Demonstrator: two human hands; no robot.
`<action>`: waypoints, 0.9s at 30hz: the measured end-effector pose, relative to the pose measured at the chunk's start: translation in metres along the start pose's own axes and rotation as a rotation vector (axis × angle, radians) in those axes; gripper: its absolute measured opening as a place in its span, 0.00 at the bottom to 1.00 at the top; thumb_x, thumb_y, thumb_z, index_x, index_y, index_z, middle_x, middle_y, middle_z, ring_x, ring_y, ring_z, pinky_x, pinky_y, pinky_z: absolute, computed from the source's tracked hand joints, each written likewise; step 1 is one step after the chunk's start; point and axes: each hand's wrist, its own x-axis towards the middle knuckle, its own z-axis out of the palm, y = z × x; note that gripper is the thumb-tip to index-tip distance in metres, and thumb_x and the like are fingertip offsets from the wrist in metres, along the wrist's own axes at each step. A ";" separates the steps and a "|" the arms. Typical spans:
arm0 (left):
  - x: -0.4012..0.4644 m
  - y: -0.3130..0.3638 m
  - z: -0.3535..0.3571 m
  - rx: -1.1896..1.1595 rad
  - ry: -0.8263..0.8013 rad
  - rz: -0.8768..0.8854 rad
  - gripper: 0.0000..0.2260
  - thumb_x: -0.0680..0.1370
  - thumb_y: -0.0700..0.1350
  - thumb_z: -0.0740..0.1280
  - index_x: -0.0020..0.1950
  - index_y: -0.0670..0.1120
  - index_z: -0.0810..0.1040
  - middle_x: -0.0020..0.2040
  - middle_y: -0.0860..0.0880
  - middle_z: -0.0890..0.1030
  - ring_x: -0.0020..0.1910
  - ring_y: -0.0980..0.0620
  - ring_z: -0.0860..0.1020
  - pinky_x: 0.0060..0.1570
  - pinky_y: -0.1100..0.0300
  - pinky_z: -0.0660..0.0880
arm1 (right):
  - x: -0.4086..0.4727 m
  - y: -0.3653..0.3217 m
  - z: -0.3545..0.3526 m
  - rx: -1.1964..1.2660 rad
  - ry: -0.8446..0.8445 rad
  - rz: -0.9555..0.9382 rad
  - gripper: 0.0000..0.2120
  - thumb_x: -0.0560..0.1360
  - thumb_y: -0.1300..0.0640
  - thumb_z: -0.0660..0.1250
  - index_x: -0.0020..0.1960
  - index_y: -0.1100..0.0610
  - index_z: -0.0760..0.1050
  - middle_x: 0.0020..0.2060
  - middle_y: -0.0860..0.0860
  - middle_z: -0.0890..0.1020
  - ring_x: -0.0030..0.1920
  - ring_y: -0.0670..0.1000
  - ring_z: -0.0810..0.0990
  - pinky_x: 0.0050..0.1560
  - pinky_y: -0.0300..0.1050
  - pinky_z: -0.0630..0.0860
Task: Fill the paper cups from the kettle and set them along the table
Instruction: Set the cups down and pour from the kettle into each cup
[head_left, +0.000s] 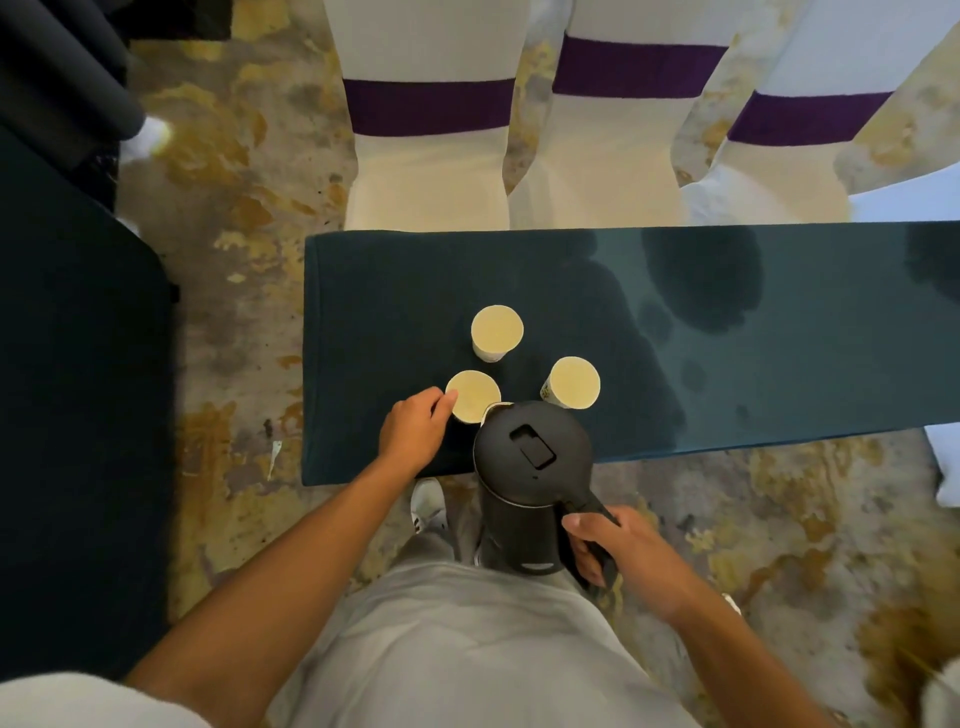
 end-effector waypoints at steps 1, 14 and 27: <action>0.001 0.000 0.001 -0.009 0.003 0.002 0.19 0.84 0.57 0.58 0.35 0.51 0.70 0.34 0.49 0.76 0.33 0.52 0.73 0.31 0.55 0.65 | 0.002 -0.002 -0.001 -0.003 0.001 0.005 0.21 0.71 0.35 0.65 0.28 0.50 0.73 0.26 0.54 0.77 0.30 0.54 0.74 0.41 0.50 0.72; 0.003 -0.006 0.005 -0.062 -0.007 -0.026 0.21 0.84 0.58 0.58 0.39 0.46 0.74 0.34 0.48 0.76 0.34 0.49 0.75 0.35 0.50 0.72 | 0.020 -0.020 0.002 0.038 0.015 0.104 0.22 0.78 0.42 0.66 0.28 0.48 0.74 0.26 0.52 0.76 0.27 0.50 0.73 0.31 0.42 0.72; 0.002 -0.003 0.004 -0.098 -0.021 -0.023 0.21 0.84 0.56 0.57 0.41 0.42 0.75 0.34 0.47 0.75 0.35 0.49 0.74 0.37 0.47 0.73 | 0.020 -0.026 0.006 0.041 0.011 0.147 0.23 0.82 0.45 0.65 0.29 0.49 0.74 0.27 0.52 0.76 0.26 0.49 0.72 0.31 0.41 0.70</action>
